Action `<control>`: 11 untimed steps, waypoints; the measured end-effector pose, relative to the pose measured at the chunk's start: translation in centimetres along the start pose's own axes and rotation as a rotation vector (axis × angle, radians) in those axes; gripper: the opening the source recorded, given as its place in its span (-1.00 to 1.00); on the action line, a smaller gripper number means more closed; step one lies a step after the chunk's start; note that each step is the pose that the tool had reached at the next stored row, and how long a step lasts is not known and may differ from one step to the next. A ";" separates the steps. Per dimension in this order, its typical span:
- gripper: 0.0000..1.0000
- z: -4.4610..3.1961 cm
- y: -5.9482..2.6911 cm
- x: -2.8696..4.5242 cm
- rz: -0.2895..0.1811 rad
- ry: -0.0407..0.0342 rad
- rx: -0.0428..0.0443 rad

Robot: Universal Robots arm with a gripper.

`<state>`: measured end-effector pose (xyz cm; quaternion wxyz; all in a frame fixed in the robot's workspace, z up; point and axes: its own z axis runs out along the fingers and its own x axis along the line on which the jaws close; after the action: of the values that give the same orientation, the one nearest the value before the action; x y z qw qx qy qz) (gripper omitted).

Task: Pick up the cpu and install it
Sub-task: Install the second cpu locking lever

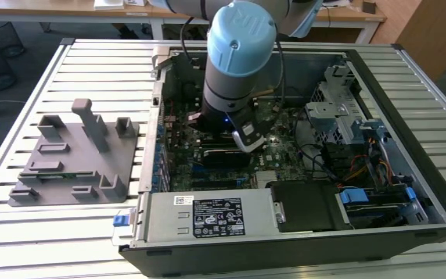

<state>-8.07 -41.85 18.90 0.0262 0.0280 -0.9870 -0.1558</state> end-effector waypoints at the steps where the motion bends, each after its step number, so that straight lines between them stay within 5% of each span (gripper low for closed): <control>1: -0.76 0.03 -0.01 0.01 0.000 -0.0002 -0.0030; 5: -0.76 0.10 -0.03 0.02 -0.001 -0.0005 -0.0105; 11: -0.76 -0.30 0.10 0.03 -0.001 -0.0005 -0.0107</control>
<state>-8.09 -41.86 19.21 0.0261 0.0281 -0.9862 -0.1611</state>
